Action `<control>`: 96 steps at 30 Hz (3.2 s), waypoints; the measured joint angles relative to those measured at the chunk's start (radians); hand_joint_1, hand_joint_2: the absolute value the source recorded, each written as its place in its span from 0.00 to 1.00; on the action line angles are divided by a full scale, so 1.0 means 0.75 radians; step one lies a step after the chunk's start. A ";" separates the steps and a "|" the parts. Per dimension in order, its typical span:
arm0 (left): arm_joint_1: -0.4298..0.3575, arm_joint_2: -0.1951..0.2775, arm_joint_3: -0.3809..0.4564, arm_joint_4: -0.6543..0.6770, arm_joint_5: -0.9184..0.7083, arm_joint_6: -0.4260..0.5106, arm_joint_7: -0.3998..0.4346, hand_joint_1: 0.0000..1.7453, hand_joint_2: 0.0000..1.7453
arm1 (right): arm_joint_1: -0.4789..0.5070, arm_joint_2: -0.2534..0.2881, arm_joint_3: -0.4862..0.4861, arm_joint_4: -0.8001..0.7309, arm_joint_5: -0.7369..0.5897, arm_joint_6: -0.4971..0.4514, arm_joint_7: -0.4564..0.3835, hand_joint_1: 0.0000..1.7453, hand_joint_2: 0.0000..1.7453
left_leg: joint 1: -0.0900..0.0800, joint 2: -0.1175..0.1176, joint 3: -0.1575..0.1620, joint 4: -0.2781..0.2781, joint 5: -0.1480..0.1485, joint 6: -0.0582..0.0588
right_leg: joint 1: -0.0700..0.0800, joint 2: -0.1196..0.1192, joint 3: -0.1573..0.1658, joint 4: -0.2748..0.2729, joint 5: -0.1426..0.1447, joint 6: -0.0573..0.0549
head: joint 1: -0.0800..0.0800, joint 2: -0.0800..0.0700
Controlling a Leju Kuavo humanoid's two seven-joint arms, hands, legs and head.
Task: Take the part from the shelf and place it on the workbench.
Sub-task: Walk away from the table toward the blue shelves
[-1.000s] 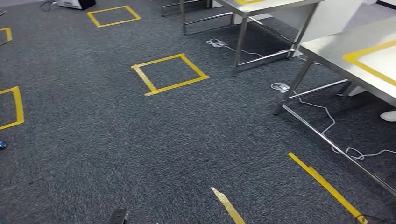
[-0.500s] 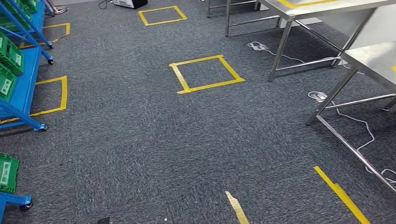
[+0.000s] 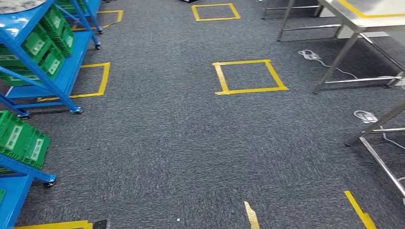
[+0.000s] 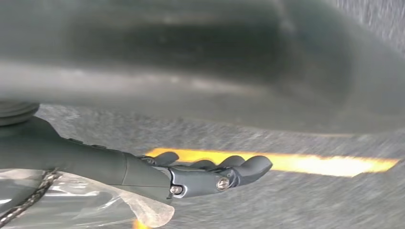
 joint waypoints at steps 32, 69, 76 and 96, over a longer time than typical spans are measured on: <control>0.003 0.004 -0.081 -0.002 -0.108 0.080 0.127 0.00 0.00 | 0.000 0.061 0.345 0.015 0.459 -0.199 0.138 0.00 0.00 | 0.001 -0.028 -0.016 0.012 0.004 0.004 | -0.002 0.061 -0.049 0.135 -0.077 0.007 | 0.003 0.000; 0.000 0.011 -0.075 -0.002 -0.081 0.112 0.124 0.00 0.00 | -0.005 0.065 0.412 0.019 0.524 -0.161 0.130 0.00 0.00 | 0.010 -0.153 -0.011 0.023 -0.005 -0.004 | -0.006 0.141 -0.088 0.067 0.070 -0.011 | 0.007 0.000; 0.011 -0.004 -0.060 -0.002 -0.078 0.136 0.146 0.00 0.00 | 0.006 0.063 0.414 0.022 0.524 -0.145 0.142 0.00 0.00 | 0.016 -0.164 -0.047 0.069 -0.033 -0.058 | -0.014 0.147 -0.002 -0.093 0.108 -0.040 | -0.001 0.000; -0.004 0.006 -0.059 -0.002 -0.091 0.118 0.191 0.00 0.00 | 0.004 0.055 0.413 0.021 0.507 -0.220 0.140 0.00 0.00 | 0.016 -0.076 -0.002 -0.003 0.009 -0.006 | -0.007 0.080 -0.149 0.293 -0.103 0.015 | 0.014 0.000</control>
